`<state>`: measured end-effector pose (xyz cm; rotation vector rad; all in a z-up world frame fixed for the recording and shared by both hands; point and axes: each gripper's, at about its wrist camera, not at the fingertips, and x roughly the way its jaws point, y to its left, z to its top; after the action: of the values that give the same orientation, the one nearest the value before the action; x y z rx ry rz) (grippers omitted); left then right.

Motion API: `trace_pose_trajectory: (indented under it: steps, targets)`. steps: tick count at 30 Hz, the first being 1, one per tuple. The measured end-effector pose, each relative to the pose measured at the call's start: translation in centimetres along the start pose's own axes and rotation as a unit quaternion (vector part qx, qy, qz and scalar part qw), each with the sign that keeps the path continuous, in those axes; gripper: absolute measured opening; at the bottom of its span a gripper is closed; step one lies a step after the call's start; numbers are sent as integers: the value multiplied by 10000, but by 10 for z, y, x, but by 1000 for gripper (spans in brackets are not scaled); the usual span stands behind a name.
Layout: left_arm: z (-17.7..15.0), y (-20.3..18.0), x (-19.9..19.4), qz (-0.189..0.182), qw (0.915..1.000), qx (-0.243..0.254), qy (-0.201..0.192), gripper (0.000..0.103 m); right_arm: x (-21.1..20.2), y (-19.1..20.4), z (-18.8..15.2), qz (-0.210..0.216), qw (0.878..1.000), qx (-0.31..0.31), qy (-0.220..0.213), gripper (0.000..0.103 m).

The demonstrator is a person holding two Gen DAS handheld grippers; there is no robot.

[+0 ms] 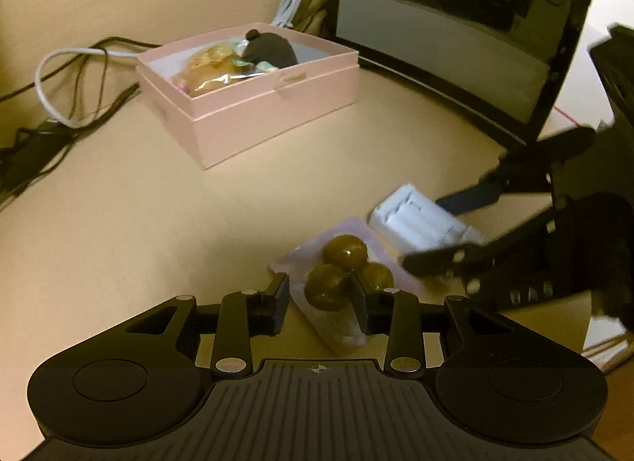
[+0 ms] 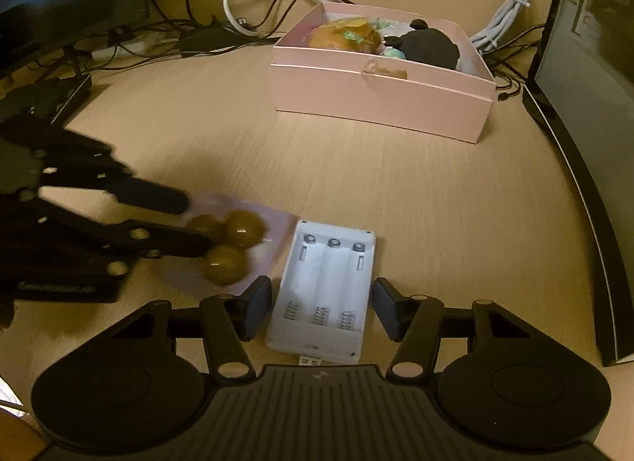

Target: Organize objects

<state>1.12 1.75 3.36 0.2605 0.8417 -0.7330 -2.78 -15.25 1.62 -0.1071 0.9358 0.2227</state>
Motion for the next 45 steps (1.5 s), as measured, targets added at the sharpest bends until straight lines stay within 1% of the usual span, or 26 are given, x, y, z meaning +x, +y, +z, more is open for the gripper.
trace_pose_trajectory:
  steps: [2, 4, 6, 8, 10, 11, 12, 13, 14, 16, 18, 20, 23, 25, 27, 29, 31, 32, 33, 34, 35, 37, 40, 43, 45]
  targets:
    - [5, 1, 6, -68, 10000, 13, -13, 35, 0, -3, 0, -40, 10000, 67, -26, 54]
    - [8, 1, 11, -131, 9997, 181, -77, 34, 0, -8, 0, -82, 9999, 143, -35, 55]
    - [10, -4, 13, -138, 9979, 609, -178, 31, 1, -11, 0, -105, 9998, 180, -36, 55]
    - [10, -15, 14, -69, 9922, 1217, -250, 24, 0, -12, 0, -106, 9998, 168, -38, 55]
    - [9, -24, 14, 8, 9851, 1703, -256, 22, 1, -12, -1, -103, 9998, 157, -49, 55]
    - [9, -25, 15, 12, 9828, 1828, -250, 22, 1, -12, -1, -104, 9998, 155, -57, 55]
    - [10, -23, 15, -35, 9828, 1832, -234, 22, 1, -12, -1, -100, 9998, 149, -62, 55]
    - [12, -18, 16, -131, 9855, 1681, -197, 22, 1, -13, -1, -98, 9998, 145, -65, 55]
    - [16, -11, 18, -257, 9893, 1426, -144, 23, 1, -13, -1, -92, 9998, 144, -63, 55]
    - [22, 6, 22, -560, 9953, 788, -7, 24, 1, -14, -1, -81, 9999, 134, -60, 55]
    - [28, 19, 26, -803, 9960, 367, 158, 26, 1, -14, -1, -74, 9999, 120, -58, 56]
    - [32, 24, 30, -932, 9950, 247, 274, 27, 0, -14, -1, -74, 9999, 114, -53, 56]
    - [38, 24, 33, -972, 9942, 236, 400, 27, 0, -14, -1, -75, 9999, 114, -53, 56]
    - [39, 25, 34, -941, 9947, 100, 408, 27, 0, -14, -1, -74, 9999, 122, -52, 57]
    - [39, 26, 35, -832, 9955, -238, 387, 27, 0, -15, 0, -59, 9999, 134, -41, 57]
    - [37, 23, 32, -602, 9964, -493, 337, 26, 1, -15, 1, -32, 9999, 116, -4, 55]
    - [33, 17, 28, -411, 9971, -586, 270, 25, 0, -16, 3, 20, 9998, 179, 12, 54]
    - [31, 14, 26, -378, 9970, -634, 241, 24, -2, -17, 4, 20, 9997, 224, -7, 52]
    - [29, 12, 22, -360, 9967, -702, 200, 22, -5, -18, 4, 12, 9997, 253, -23, 51]
    - [26, 13, 18, -389, 9959, -809, 150, 12, -7, -20, 5, 22, 9996, 272, -49, 49]
    - [25, 14, 14, -436, 9948, -920, 97, 9, -12, -22, 6, 28, 9995, 297, -86, 48]
    - [22, 16, 7, -486, 9929, -1081, 61, 9, -19, -26, 8, 6, 9993, 321, -168, 48]
    - [14, 16, 0, -307, 9936, -1085, 68, 9, -27, -32, 13, -56, 9991, 319, -286, 48]
    - [3, 20, -7, -130, 9906, -1365, 15, 9, -31, -37, 15, -195, 9987, 255, -391, 48]
    - [-3, 22, -11, -134, 9873, -1584, -45, 9, -28, -42, 14, -273, 9985, 295, -380, 48]
